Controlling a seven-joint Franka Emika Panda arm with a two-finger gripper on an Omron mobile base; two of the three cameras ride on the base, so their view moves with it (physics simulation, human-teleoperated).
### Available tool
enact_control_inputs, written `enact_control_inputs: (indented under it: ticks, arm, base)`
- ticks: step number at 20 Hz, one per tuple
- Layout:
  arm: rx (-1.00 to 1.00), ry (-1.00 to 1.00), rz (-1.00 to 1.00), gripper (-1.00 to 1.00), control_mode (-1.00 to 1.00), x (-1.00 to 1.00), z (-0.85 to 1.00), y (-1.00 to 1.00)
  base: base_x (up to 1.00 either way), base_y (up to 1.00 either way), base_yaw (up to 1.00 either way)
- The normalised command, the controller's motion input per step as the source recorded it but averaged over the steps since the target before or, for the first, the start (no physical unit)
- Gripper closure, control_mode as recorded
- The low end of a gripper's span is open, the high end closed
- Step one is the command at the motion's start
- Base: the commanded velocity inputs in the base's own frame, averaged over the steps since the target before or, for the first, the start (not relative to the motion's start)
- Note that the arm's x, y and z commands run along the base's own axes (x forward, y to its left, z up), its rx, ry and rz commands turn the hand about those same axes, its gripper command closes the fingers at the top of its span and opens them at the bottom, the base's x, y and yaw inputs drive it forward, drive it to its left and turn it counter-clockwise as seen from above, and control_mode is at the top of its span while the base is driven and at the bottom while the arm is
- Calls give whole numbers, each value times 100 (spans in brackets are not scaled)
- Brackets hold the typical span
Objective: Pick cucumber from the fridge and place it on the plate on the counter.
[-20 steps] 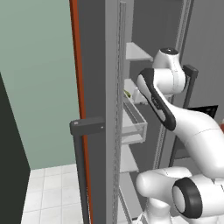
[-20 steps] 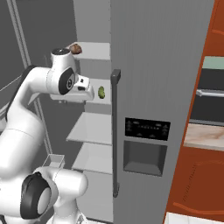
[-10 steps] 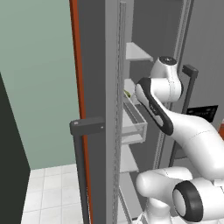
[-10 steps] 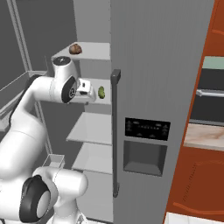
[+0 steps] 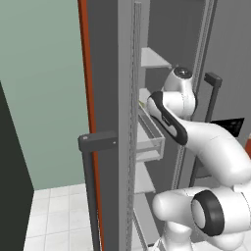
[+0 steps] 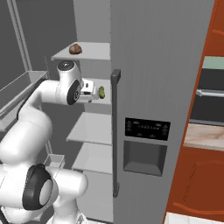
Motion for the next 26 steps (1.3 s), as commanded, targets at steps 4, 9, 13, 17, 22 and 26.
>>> enact_control_inputs:
  ticks: [4, 9, 13, 17, 22, 26]
  arm:
    - [0, 0, 0, -100, -100, 47, 0, 0]
    - [0, 0, 0, -100, -100, 44, -1, 0]
    - [0, 0, 0, -100, -100, 42, -8, 0]
    - [0, 0, 0, -100, -100, 41, -21, 0]
    - [0, 0, 0, -100, -100, 40, -21, 0]
    - [0, 0, 0, -100, -100, 40, -14, 0]
  base:
    - [0, 0, 0]
    - [0, 0, 0]
    - [0, 0, 0]
    - [0, 0, 0]
    - [0, 0, 0]
    - [0, 0, 0]
